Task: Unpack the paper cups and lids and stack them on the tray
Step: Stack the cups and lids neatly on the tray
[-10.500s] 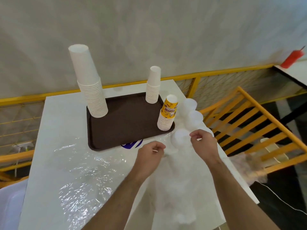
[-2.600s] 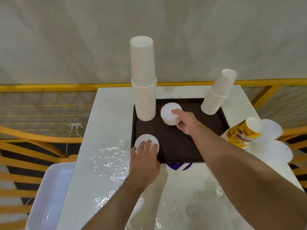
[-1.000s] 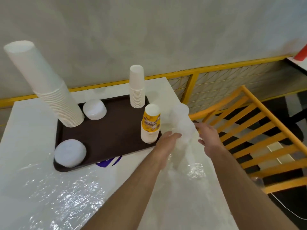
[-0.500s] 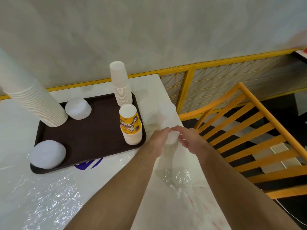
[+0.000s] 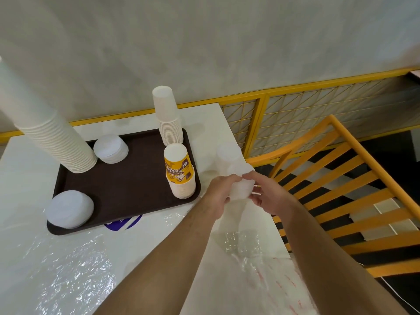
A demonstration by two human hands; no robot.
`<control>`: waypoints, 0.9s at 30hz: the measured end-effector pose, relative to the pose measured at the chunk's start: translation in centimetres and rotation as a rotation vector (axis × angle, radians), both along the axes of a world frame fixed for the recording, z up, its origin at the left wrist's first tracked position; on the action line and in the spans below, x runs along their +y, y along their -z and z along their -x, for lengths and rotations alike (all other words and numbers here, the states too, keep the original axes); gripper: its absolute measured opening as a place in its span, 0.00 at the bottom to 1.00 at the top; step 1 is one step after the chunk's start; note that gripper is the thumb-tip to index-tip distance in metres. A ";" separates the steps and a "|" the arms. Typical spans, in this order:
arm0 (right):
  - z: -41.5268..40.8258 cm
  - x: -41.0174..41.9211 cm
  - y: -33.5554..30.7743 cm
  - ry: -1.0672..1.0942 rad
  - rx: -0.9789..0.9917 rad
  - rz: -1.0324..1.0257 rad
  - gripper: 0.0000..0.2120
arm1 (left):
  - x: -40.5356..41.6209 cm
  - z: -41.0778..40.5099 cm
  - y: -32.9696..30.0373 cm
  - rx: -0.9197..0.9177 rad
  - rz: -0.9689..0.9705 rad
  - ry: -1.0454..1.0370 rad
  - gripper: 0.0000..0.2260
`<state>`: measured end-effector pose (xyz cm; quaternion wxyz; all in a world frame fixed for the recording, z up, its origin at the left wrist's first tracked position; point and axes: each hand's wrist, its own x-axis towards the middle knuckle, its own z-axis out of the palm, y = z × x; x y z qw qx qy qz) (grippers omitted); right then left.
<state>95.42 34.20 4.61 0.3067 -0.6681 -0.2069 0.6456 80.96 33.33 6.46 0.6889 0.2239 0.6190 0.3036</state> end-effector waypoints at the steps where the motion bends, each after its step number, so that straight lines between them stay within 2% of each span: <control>1: -0.1 -0.3 -0.3 -0.003 0.013 0.000 0.26 | -0.2 0.1 0.0 -0.041 0.001 -0.026 0.18; 4: -0.3 -1.4 -1.5 -0.078 0.038 -0.029 0.23 | -1.1 0.9 -0.4 -0.117 -0.008 -0.064 0.20; 8: 0.9 -3.1 -3.0 -0.252 0.059 -0.070 0.22 | -3.4 2.9 -1.3 -0.079 -0.036 -0.030 0.23; 11: 2.5 -3.9 -3.5 -0.328 0.139 -0.049 0.26 | -5.6 5.4 -2.2 -0.083 -0.055 -0.052 0.20; 13: 3.8 -4.0 -3.4 -0.287 0.141 -0.021 0.26 | -7.0 7.6 -2.7 -0.082 -0.063 -0.064 0.17; 16: 5.8 -3.9 -2.4 -0.246 -0.157 -0.050 0.16 | -8.2 11.3 -3.0 -0.025 -0.055 -0.105 0.16; 20: 7.6 -4.1 0.6 -0.540 -0.570 -0.123 0.04 | -8.8 16.3 -3.4 0.041 -0.018 -0.194 0.17; 23: 8.8 -3.8 1.5 -0.665 -0.729 -0.092 0.05 | -7.8 20.0 -3.3 0.066 -0.023 -0.281 0.17; 26: 9.7 -3.8 1.2 -0.835 -0.859 -0.076 0.11 | -4.7 22.7 -2.9 0.082 -0.018 -0.334 0.21; 27: 9.8 -3.8 1.2 -0.833 -0.866 -0.075 0.11 | -3.3 23.3 -2.9 0.086 -0.014 -0.333 0.23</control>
